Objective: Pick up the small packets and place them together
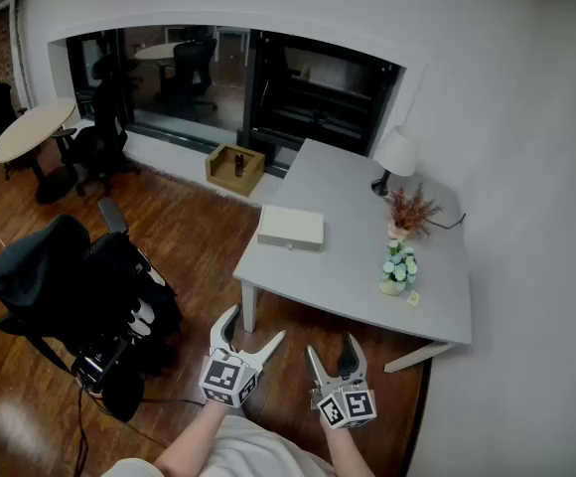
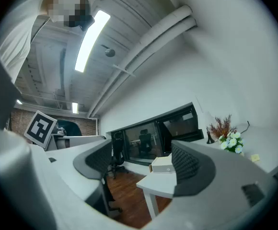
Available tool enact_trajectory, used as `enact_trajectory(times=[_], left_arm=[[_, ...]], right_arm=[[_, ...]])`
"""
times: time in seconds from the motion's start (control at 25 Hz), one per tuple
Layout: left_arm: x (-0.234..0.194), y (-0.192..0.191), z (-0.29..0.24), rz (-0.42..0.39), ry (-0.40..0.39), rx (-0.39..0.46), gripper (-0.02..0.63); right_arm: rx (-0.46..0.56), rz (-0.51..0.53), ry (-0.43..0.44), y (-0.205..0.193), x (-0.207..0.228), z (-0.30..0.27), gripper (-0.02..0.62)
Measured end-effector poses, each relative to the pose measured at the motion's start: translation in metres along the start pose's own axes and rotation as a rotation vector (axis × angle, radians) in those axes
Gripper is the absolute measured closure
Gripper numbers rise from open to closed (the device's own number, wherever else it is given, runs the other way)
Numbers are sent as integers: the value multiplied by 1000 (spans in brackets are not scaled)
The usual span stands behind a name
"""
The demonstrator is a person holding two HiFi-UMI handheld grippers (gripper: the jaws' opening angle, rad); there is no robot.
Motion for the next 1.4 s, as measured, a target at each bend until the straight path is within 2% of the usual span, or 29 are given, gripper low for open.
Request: enact_trajectory(times=[0.12, 0.28, 0.64, 0.76, 0.88, 1.08, 1.2, 1.4], left_arm=[[-39, -9, -53, 26, -11, 16, 184], [-105, -3, -107, 14, -59, 3, 184], [-226, 20, -201, -8, -119, -52, 184], [-238, 26, -220, 6, -97, -63, 184], [-239, 29, -236, -17, -77, -55, 184], [-239, 26, -244, -11, 12, -46, 184], [-242, 23, -244, -11, 38, -65, 186], [-241, 18, -249, -4, 47, -72, 202]], right_arm=[[-7, 61, 1, -2, 21, -58, 212], [-20, 83, -32, -3, 33, -144, 212], [-58, 130, -81, 1, 36, -294, 212], [-76, 146, -77, 5, 47, -312, 212], [-73, 130, -74, 6, 67, -324, 212], [-130, 147, -14, -2, 86, -337, 212], [-226, 147, 0, -18, 88, -339, 212], [-530, 110, 25, -75, 105, -348, 220]])
Point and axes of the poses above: the fingertips, and each gripper's own axes: z backward along the fingers, x to its right, y out of its top, the point moved 10 cm from there along z, backward along the fingers, and after that the axes turned 6 degrees about -y, right-handed, at the moved point
